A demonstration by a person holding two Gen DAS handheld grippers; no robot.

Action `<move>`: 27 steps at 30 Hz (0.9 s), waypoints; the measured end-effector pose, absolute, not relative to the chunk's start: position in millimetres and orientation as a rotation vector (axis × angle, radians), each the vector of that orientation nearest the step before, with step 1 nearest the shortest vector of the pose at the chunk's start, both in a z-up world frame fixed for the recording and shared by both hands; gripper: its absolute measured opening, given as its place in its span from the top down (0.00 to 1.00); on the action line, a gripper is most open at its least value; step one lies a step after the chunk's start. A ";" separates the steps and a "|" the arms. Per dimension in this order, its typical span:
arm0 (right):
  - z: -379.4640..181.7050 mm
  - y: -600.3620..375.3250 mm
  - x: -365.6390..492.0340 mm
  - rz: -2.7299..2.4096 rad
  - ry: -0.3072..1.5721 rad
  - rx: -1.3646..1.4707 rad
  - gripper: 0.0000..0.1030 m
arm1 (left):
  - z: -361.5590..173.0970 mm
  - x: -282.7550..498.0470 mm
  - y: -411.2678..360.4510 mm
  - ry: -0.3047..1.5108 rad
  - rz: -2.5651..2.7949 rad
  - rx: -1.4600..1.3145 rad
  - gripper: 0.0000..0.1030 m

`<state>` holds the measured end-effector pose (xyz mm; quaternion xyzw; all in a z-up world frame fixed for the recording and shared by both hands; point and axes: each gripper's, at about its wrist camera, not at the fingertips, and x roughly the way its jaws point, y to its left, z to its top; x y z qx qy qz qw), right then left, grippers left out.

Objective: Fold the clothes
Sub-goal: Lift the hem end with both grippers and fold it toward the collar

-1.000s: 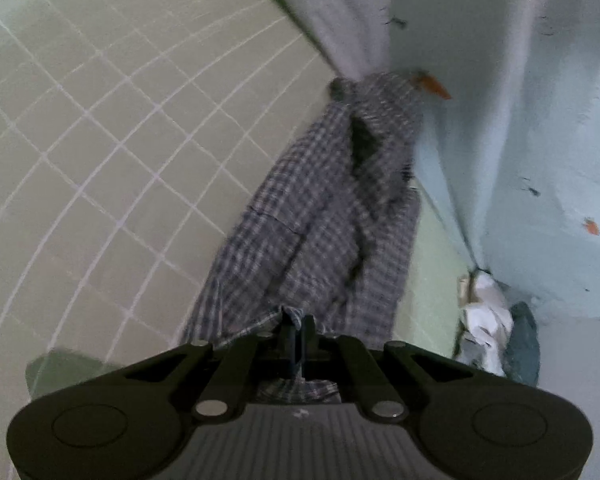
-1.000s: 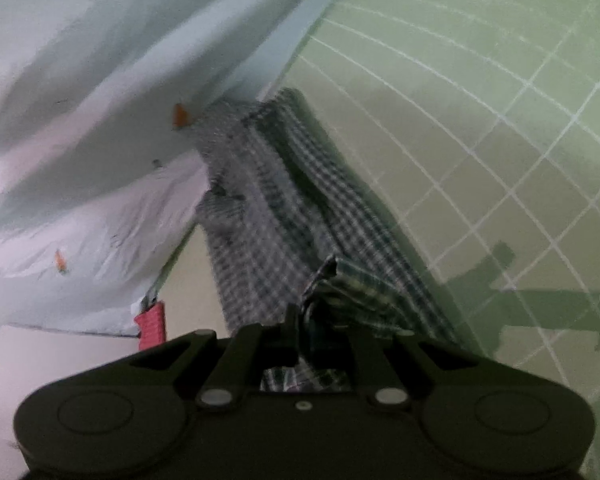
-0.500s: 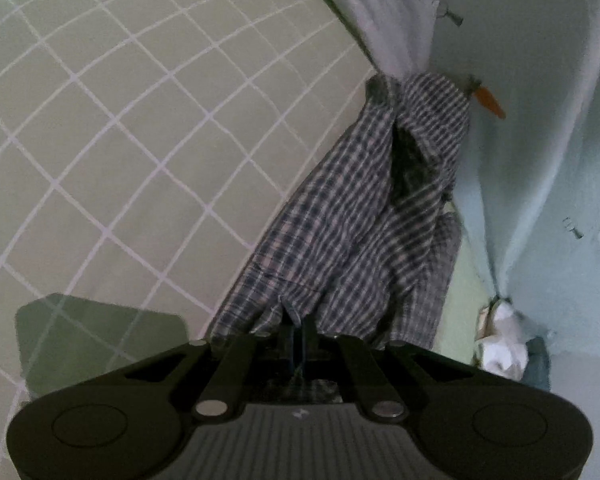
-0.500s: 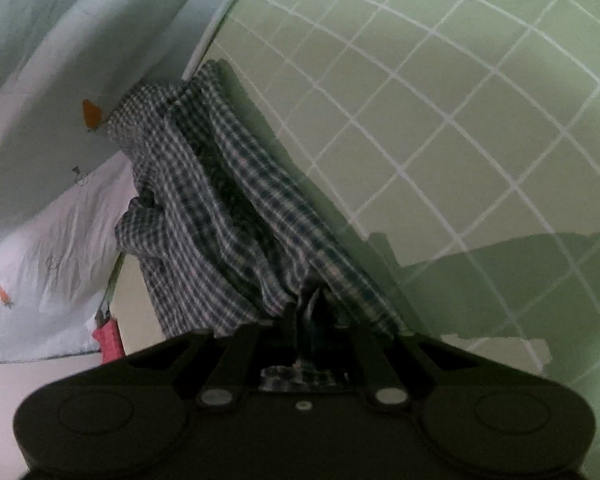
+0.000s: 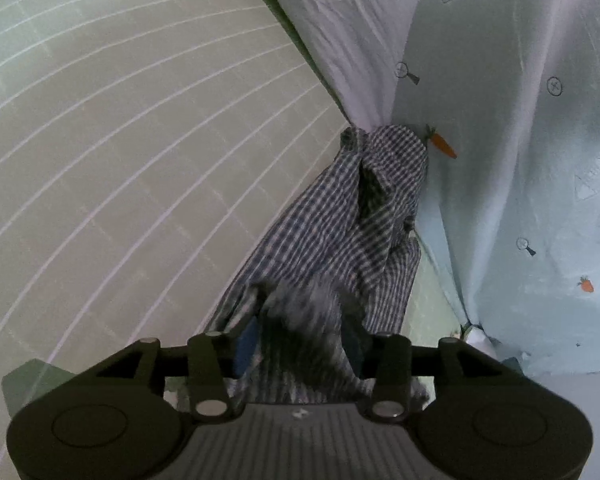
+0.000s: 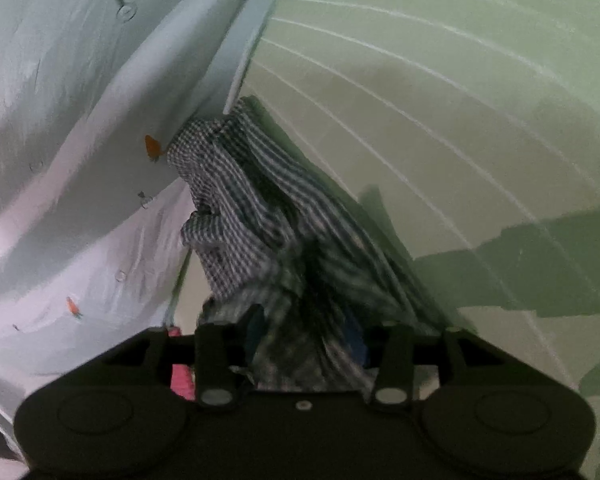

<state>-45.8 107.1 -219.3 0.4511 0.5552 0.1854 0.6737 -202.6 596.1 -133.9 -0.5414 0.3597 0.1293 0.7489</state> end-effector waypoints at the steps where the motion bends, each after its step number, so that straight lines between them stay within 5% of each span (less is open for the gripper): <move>1: -222.1 104.9 -53.0 0.415 1.253 1.042 0.54 | -134.9 -206.2 593.6 0.791 0.282 -1.181 0.54; 15: -218.3 179.8 -10.2 0.526 1.228 1.014 0.49 | -134.6 -205.8 590.0 0.865 0.204 -1.117 0.52; 20: -218.6 195.1 49.0 0.550 1.099 1.272 0.51 | -134.7 -191.9 595.6 0.869 0.207 -1.093 0.52; 27: -183.1 175.3 72.7 0.460 0.912 1.107 0.50 | -141.4 -179.9 599.3 0.888 0.282 -1.039 0.45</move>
